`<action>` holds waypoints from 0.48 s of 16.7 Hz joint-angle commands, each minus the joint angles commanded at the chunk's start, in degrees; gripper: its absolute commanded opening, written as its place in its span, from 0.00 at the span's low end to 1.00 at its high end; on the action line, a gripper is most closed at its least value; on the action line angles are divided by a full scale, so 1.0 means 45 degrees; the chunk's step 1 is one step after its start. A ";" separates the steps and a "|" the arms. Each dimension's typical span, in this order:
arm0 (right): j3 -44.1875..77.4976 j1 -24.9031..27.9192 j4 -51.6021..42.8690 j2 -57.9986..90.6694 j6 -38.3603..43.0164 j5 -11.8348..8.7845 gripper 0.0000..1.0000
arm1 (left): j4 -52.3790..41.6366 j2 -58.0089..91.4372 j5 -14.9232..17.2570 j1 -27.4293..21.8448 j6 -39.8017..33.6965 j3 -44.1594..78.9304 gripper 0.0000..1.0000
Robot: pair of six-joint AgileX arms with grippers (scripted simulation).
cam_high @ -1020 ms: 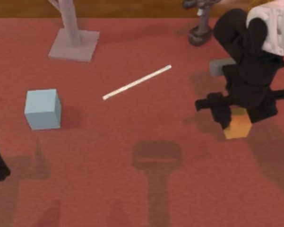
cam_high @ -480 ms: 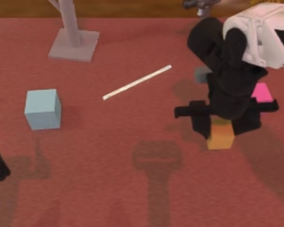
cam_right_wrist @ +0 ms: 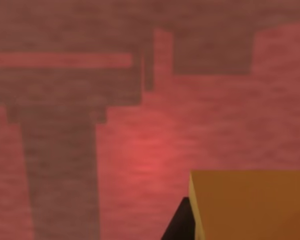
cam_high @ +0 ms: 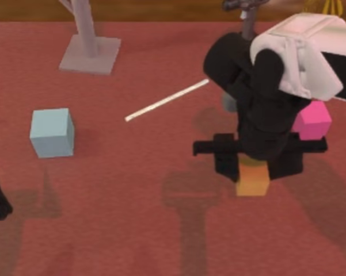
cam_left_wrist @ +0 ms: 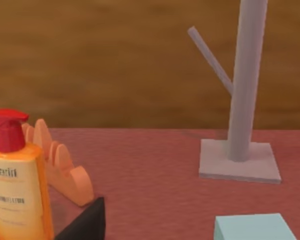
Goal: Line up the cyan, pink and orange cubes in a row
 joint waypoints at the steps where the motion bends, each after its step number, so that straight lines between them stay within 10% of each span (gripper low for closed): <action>1: 0.0048 -0.0059 0.0028 0.0059 0.0002 -0.0024 0.00 | 0.0000 0.0000 0.0000 0.0000 0.0000 0.0000 1.00; 8: -0.1666 -0.0024 0.2571 0.0785 0.0049 -0.0005 0.00 | 0.0000 0.0000 0.0000 0.0000 0.0000 0.0000 1.00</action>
